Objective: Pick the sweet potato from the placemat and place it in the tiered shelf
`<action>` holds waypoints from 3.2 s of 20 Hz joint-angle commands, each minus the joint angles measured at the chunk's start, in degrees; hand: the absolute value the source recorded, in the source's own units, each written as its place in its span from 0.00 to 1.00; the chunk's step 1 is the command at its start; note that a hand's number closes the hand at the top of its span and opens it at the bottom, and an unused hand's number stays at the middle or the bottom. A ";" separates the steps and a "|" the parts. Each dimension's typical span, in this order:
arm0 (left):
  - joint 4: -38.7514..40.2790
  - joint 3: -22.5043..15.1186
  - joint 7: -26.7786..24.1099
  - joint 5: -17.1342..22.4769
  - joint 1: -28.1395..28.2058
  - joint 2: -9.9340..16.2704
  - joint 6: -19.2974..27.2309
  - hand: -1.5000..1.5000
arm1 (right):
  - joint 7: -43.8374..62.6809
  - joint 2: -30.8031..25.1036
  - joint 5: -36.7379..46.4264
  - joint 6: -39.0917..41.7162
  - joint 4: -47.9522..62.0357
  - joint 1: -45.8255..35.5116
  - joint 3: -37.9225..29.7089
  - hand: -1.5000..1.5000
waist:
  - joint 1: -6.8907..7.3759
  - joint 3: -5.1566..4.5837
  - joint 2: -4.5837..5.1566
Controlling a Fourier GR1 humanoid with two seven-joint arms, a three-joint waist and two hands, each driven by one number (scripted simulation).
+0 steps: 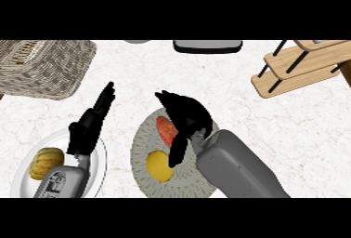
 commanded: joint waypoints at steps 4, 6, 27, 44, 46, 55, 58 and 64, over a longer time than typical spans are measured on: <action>-2.17 0.33 4.64 -2.31 -1.63 -1.23 0.39 0.50 | 0.73 0.07 0.04 -3.93 2.77 -0.11 4.94 0.00 | 0.11 0.01 -0.03; -2.24 2.12 1.42 -1.29 0.15 -0.30 -1.40 0.50 | -5.21 -0.15 4.57 -1.21 3.63 2.93 0.17 0.00 | -0.11 0.01 -0.03; 3.76 2.29 -2.73 -5.53 -0.91 -5.21 -0.97 0.50 | -8.77 0.07 0.57 -8.34 16.64 -1.05 6.47 0.00 | -0.05 0.00 0.03; 0.70 5.63 0.20 -5.01 -0.64 -2.98 -2.73 0.50 | -14.42 -9.03 7.68 -10.52 4.87 9.79 11.64 1.00 | -1.64 0.00 -0.34; -2.38 5.58 2.78 -4.29 0.68 -3.05 -2.70 0.50 | -17.17 -17.60 6.69 -10.59 -0.69 14.40 10.05 1.00 | -2.87 0.02 -0.77; -4.29 5.78 1.94 -3.75 3.19 -1.98 -4.11 0.50 | -24.67 -35.22 -1.66 -15.91 -27.25 34.54 -1.87 1.00 | -2.11 0.00 -0.54; -3.96 5.01 1.22 -3.54 3.94 -3.22 -4.03 0.50 | -28.80 -32.56 -9.14 -19.90 -30.07 38.00 -7.57 1.00 | -2.33 0.05 -0.51; -1.67 8.01 -0.81 -2.09 2.20 -0.79 -5.62 0.50 | -26.89 -37.62 -17.68 -18.98 -48.92 45.95 -18.79 1.00 | -2.09 -0.02 -0.38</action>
